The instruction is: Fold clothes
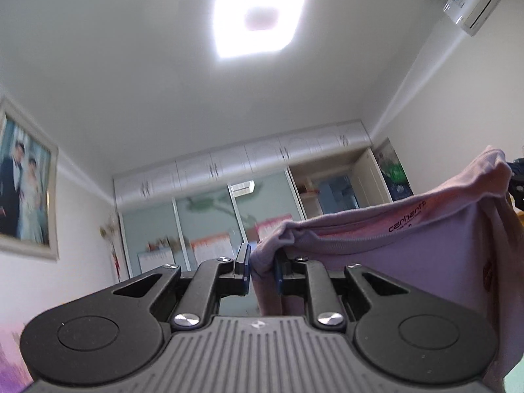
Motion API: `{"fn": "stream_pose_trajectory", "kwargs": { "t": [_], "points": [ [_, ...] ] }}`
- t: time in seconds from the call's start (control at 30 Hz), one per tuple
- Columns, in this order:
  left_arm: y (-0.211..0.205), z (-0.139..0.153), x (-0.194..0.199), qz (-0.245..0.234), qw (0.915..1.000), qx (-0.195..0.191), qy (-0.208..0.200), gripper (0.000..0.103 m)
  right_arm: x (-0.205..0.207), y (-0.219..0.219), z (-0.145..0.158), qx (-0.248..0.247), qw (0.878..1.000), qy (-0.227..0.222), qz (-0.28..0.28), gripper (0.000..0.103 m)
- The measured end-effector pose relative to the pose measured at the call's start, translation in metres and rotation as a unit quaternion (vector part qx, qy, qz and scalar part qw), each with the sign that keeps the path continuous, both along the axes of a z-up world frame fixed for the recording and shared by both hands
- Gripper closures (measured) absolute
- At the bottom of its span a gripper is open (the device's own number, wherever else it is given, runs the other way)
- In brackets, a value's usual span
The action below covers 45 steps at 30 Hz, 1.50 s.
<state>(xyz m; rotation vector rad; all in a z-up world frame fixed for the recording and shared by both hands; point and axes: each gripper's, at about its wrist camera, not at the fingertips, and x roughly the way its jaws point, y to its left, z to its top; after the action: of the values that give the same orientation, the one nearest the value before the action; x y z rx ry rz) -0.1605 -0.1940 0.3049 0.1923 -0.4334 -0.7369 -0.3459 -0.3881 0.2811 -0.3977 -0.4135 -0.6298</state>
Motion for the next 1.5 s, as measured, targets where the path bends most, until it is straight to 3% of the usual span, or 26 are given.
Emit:
{"fn": "stream_pose_trajectory", "kwargs": {
  "t": [0.17, 0.3, 0.57, 0.7, 0.73, 0.8, 0.87, 0.93, 1.0, 1.07, 1.17, 1.3, 1.4, 1.5],
  "points": [
    [-0.003, 0.006, -0.004, 0.012, 0.9995, -0.016, -0.023, 0.070, -0.005, -0.010, 0.016, -0.004, 1.000, -0.008, 0.011, 0.098],
    [-0.025, -0.014, 0.011, 0.027, 0.9995, 0.009, -0.013, 0.071, 0.015, -0.025, -0.006, 0.025, 0.999, 0.023, 0.021, 0.098],
    [-0.119, -0.062, 0.128, 0.075, 0.9910, 0.089, 0.065, 0.077, 0.112, -0.093, -0.057, 0.112, 0.986, 0.122, 0.032, 0.098],
    [-0.187, -0.076, 0.207, 0.106, 0.9825, 0.118, 0.097, 0.075, 0.199, -0.139, -0.066, 0.152, 0.975, 0.159, 0.028, 0.098],
    [-0.207, -0.082, 0.229, 0.118, 0.9788, 0.131, 0.104, 0.073, 0.223, -0.153, -0.066, 0.166, 0.972, 0.166, 0.025, 0.098],
    [-0.247, -0.101, 0.274, 0.147, 0.9674, 0.171, 0.115, 0.055, 0.275, -0.186, -0.070, 0.201, 0.962, 0.184, 0.017, 0.098],
    [-0.275, -0.139, 0.316, 0.171, 0.9491, 0.223, 0.142, 0.040, 0.322, -0.220, -0.089, 0.240, 0.947, 0.213, 0.006, 0.097],
    [-0.287, -0.188, 0.351, 0.173, 0.9279, 0.259, 0.205, 0.037, 0.361, -0.256, -0.120, 0.283, 0.927, 0.246, -0.005, 0.067],
    [-0.279, -0.239, 0.373, 0.163, 0.9098, 0.270, 0.270, 0.038, 0.384, -0.282, -0.156, 0.331, 0.906, 0.263, -0.018, 0.055],
    [-0.259, -0.280, 0.384, 0.152, 0.8935, 0.272, 0.324, 0.039, 0.372, -0.283, -0.198, 0.354, 0.901, 0.250, -0.019, 0.051],
    [-0.204, -0.318, 0.374, 0.109, 0.8750, 0.249, 0.401, 0.041, 0.322, -0.268, -0.257, 0.392, 0.884, 0.256, -0.005, 0.047],
    [-0.105, -0.353, 0.336, 0.079, 0.8512, 0.201, 0.478, 0.042, 0.216, -0.237, -0.331, 0.483, 0.832, 0.272, 0.024, 0.042],
    [-0.032, -0.367, 0.293, 0.057, 0.8306, 0.173, 0.526, 0.042, 0.131, -0.213, -0.370, 0.571, 0.784, 0.243, 0.026, 0.042],
    [-0.001, -0.384, 0.262, 0.062, 0.8137, 0.163, 0.555, 0.041, 0.058, -0.184, -0.397, 0.643, 0.739, 0.194, 0.045, 0.042]
  ]
}}
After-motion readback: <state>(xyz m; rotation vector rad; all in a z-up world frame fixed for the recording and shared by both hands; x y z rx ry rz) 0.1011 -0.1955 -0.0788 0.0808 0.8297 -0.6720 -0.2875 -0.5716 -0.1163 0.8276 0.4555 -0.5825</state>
